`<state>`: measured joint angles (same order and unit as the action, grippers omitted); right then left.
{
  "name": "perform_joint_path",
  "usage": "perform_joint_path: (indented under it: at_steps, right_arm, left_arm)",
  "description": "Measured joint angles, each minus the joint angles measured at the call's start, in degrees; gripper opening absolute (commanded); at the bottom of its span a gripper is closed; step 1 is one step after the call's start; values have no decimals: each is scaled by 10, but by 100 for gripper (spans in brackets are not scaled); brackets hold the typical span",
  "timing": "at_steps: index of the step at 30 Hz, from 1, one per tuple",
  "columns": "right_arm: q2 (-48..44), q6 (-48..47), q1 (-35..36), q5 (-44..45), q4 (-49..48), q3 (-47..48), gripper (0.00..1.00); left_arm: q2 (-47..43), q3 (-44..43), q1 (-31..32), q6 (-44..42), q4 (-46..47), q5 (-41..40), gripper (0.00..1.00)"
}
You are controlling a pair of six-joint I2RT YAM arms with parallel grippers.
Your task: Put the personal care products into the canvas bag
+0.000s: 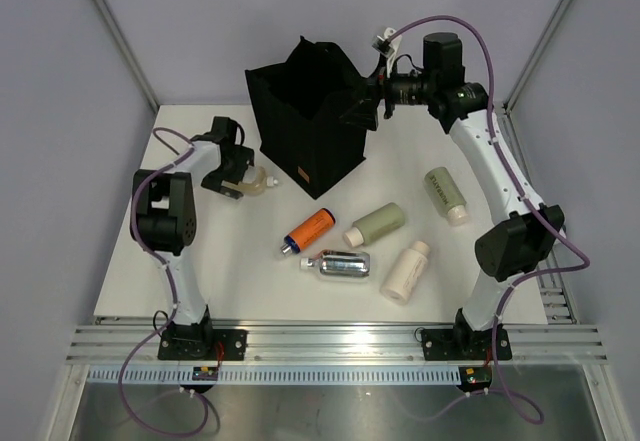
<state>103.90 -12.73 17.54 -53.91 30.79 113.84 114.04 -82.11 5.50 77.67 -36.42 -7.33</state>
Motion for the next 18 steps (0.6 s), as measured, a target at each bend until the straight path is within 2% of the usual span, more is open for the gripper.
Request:
perform_joint_path:
  at_steps: [4, 10, 12, 14, 15, 17, 18]
  right_arm:
    - [-28, -14, -7, -30, 24, -32, 93]
    - [-29, -18, -24, -60, 52, -45, 94]
    - [-29, -16, -28, -70, 56, -47, 94]
    - [-29, -14, -31, -78, 56, -48, 93]
    - [-29, -12, -32, -84, 57, -48, 92]
    - [-30, -9, -33, -96, 61, -48, 91]
    - [-31, -8, -33, -103, 63, -48, 90]
  left_arm:
    - [42, -50, -2, 32, -45, 1, 99]
    - [152, -230, -12, 47, -210, -2, 98]
    - [188, -290, -14, 38, -263, -7, 93]
    - [205, -318, -14, 25, -293, -13, 77]
    - [207, -321, -14, 14, -301, -19, 56]
    - [206, -316, -14, -11, -308, -26, 31]
    - [201, -306, -14, -24, -299, -28, 8]
